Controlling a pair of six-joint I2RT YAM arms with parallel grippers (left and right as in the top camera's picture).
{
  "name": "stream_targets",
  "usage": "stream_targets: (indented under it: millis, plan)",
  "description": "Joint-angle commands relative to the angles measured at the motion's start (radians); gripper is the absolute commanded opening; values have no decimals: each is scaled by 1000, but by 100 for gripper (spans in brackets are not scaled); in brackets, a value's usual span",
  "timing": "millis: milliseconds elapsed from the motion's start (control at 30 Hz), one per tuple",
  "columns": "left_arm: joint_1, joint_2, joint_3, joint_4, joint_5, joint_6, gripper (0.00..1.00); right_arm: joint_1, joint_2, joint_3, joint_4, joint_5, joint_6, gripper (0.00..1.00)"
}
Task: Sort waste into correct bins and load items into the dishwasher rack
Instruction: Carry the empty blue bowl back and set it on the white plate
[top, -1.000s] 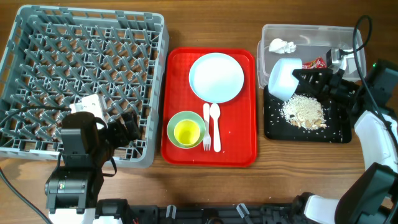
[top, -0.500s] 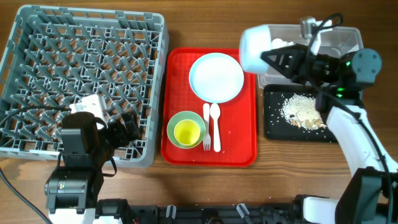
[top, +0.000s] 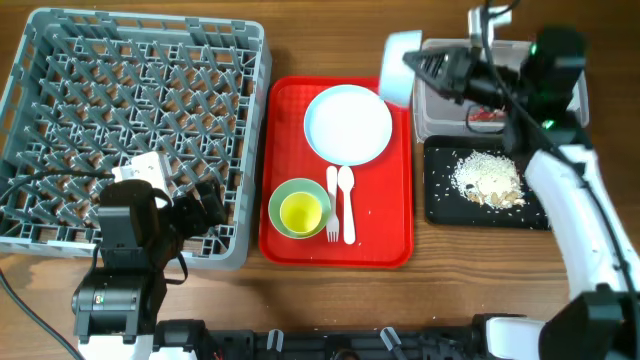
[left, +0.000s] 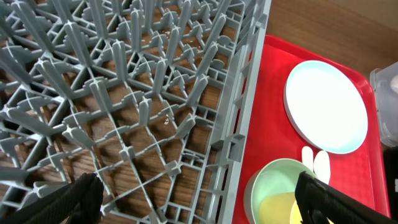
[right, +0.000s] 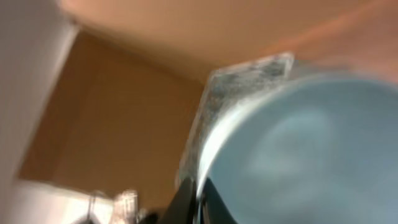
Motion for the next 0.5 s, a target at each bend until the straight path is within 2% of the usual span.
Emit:
stream_targets:
  millis: [0,67,200,467]
  plan:
    - [-5,-3,15,0,8,20,100,86,6,214,-340,423,-465,5]
    - [-5,-3,15,1,8,20,100,164,11,260,-460,599,-645,4]
    - [-5,-3,15,0,8,20,100,299,49,259,-522,720,-872,4]
    - [-5,-3,15,0,8,20,100,441,310,259,-538,774,-904,5]
